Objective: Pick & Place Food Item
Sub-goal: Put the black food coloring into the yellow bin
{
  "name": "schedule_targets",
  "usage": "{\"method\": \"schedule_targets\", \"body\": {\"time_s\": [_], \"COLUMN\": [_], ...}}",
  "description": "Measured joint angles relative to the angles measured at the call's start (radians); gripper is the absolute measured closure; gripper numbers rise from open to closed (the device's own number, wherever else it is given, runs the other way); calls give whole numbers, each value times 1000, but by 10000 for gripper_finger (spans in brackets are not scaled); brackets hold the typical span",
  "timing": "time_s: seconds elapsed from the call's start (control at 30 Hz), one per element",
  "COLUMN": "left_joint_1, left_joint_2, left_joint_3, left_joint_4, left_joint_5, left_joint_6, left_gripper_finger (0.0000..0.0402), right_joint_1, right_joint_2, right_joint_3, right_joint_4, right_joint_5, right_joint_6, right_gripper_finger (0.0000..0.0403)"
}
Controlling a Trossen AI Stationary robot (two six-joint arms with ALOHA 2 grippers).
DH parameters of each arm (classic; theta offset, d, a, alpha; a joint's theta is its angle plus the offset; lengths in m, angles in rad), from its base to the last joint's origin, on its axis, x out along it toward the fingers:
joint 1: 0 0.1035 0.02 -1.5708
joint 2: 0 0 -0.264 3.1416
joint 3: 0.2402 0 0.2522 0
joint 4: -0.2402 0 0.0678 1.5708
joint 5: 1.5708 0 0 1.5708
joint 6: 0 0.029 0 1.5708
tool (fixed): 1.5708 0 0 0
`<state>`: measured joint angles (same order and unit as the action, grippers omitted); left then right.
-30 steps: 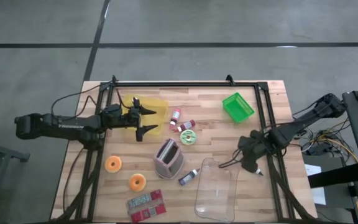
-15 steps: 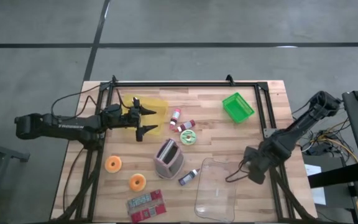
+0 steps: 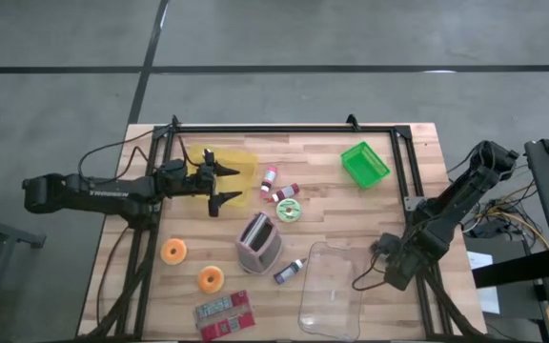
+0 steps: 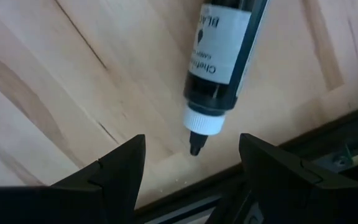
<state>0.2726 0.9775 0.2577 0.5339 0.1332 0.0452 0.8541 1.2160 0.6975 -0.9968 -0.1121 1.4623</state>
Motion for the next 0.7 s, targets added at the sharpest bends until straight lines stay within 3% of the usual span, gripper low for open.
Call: {"method": "schedule_targets", "body": {"time_s": [0.4, 0.7], "left_joint_1": [0, 0], "left_joint_2": [0, 0], "left_joint_3": [0, 0], "left_joint_4": [0, 0], "left_joint_5": [0, 0], "left_joint_6": [0, 0], "left_gripper_finger": [88, 88], "right_joint_1": [46, 54], "right_joint_2": [126, 205], "right_joint_3": [0, 0], "right_joint_4": [67, 71], "right_joint_5": [-101, -86], "right_joint_6": [42, 33], "right_gripper_finger": [149, 149]}}
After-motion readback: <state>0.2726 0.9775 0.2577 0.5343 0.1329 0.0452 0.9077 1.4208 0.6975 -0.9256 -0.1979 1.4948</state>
